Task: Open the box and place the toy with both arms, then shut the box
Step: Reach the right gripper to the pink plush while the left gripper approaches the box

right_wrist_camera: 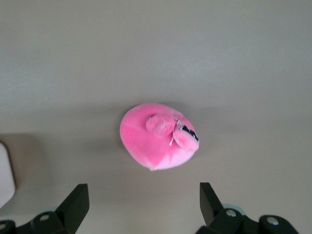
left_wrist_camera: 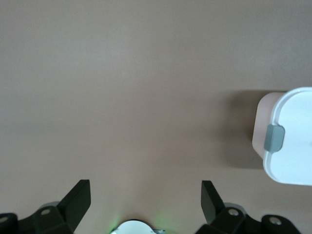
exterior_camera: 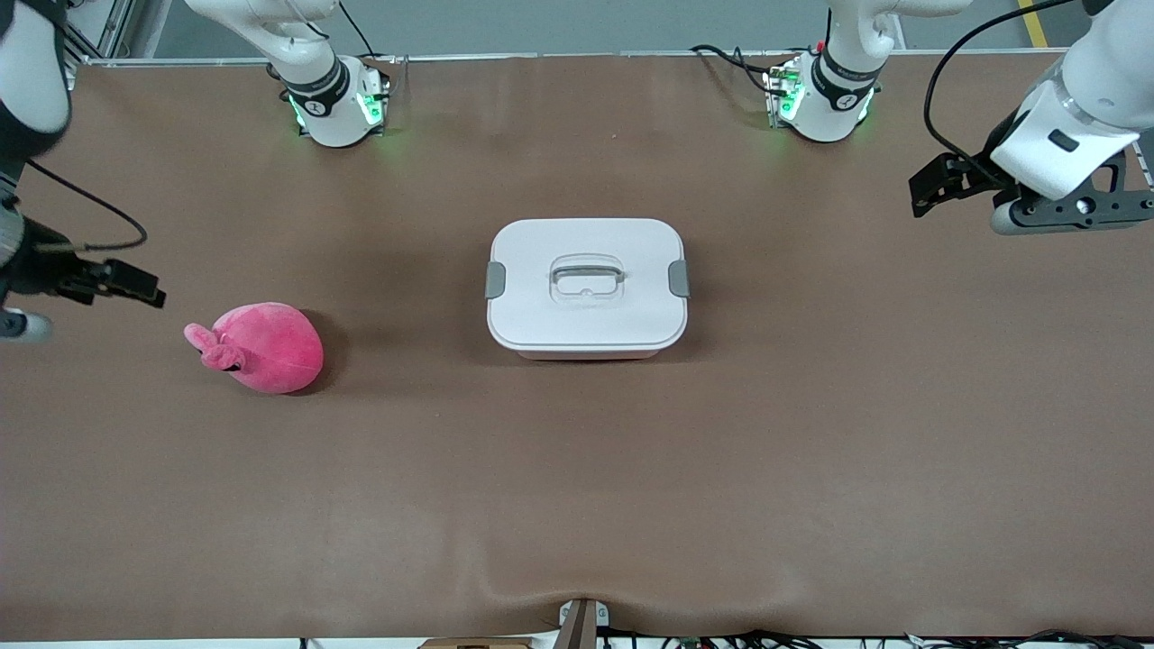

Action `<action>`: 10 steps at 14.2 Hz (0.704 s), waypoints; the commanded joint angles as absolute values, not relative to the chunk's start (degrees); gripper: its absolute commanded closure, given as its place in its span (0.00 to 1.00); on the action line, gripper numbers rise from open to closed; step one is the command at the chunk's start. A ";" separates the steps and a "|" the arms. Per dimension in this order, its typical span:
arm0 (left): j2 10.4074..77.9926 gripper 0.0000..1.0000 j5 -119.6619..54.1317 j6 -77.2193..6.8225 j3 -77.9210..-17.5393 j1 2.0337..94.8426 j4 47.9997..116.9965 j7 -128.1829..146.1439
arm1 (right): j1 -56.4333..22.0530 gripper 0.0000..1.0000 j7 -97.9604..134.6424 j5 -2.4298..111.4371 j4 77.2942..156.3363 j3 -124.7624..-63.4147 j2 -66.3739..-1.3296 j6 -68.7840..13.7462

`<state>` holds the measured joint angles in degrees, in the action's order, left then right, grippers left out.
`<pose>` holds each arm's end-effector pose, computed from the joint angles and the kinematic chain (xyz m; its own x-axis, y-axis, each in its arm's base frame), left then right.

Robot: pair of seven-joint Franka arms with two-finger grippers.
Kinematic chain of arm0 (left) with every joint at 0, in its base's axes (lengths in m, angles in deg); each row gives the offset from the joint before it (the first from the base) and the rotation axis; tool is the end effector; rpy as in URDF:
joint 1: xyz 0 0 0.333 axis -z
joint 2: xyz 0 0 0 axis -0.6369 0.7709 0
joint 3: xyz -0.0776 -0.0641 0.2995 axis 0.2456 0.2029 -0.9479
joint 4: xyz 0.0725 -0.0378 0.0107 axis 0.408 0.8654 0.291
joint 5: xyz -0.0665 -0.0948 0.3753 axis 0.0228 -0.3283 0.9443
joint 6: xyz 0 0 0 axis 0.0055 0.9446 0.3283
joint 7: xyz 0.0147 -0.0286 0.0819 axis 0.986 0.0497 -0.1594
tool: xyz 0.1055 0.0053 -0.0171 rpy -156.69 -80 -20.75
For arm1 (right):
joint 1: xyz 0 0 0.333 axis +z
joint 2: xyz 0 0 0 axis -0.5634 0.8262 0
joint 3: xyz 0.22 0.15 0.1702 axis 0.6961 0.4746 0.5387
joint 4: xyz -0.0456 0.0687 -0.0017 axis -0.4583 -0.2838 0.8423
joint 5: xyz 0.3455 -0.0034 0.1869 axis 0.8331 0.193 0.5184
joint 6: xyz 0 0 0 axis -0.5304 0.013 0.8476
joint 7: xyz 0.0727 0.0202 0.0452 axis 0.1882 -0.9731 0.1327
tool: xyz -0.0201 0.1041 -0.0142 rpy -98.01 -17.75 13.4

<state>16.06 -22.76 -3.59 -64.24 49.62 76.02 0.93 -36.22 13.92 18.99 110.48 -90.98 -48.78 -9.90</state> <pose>0.5202 -0.1069 0.6165 0.9952 0.0497 -0.0839 0.0463 -0.9981 -0.0412 0.6020 -0.0411 0.5286 0.9961 -0.0668 -0.0575 -0.0680 -0.9975 -0.0189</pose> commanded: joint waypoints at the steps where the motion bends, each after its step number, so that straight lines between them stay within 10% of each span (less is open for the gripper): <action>1: 19.02 0.00 -23.51 -5.20 -63.77 50.20 73.93 -3.10 | -35.78 0.00 14.10 19.50 110.60 -91.28 -44.59 -13.57; 10: 21.91 0.00 -25.53 -7.77 -59.92 51.69 74.19 -14.79 | -37.36 0.08 8.48 19.50 120.26 -91.36 -41.32 -24.48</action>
